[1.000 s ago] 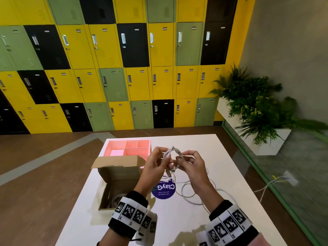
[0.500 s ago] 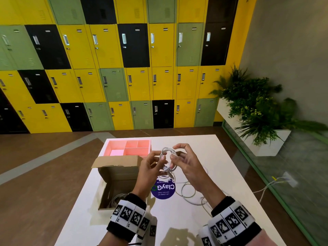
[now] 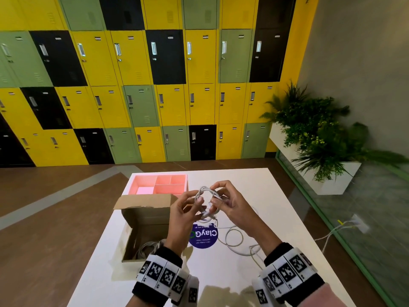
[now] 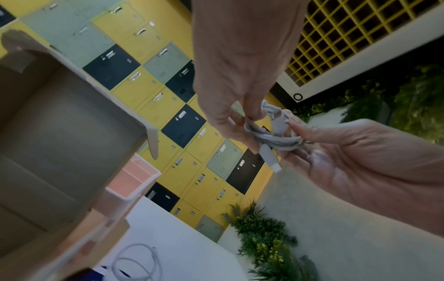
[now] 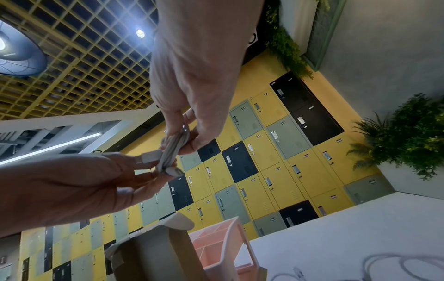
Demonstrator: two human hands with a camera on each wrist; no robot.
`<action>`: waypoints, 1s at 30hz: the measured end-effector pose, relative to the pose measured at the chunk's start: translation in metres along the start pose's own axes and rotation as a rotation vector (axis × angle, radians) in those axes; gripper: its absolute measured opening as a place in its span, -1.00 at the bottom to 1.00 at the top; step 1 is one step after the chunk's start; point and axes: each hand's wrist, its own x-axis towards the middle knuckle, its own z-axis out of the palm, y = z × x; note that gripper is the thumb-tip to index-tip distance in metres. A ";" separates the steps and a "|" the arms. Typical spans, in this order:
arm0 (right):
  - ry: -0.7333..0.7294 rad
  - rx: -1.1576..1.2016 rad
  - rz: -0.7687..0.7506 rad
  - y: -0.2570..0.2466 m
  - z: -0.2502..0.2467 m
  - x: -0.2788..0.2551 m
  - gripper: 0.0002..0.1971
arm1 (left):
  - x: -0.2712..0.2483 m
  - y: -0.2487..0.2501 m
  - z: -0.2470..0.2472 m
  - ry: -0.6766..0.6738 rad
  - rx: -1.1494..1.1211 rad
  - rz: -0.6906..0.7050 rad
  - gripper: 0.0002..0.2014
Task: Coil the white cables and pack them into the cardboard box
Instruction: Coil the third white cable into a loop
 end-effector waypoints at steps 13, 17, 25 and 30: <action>0.029 -0.049 0.162 0.052 0.024 -0.007 -0.78 | -0.013 -0.028 -0.044 -0.034 0.229 -0.177 -0.81; 0.006 -0.065 0.233 0.070 0.045 -0.006 -0.76 | -0.023 -0.039 -0.064 -0.021 0.260 -0.268 -0.81; 0.030 -0.064 0.378 0.100 0.089 0.015 -0.85 | -0.021 -0.056 -0.103 0.268 0.342 -0.310 -0.88; 0.001 -0.134 0.419 0.111 0.110 0.031 -0.83 | -0.009 -0.071 -0.124 0.336 0.375 -0.352 -0.89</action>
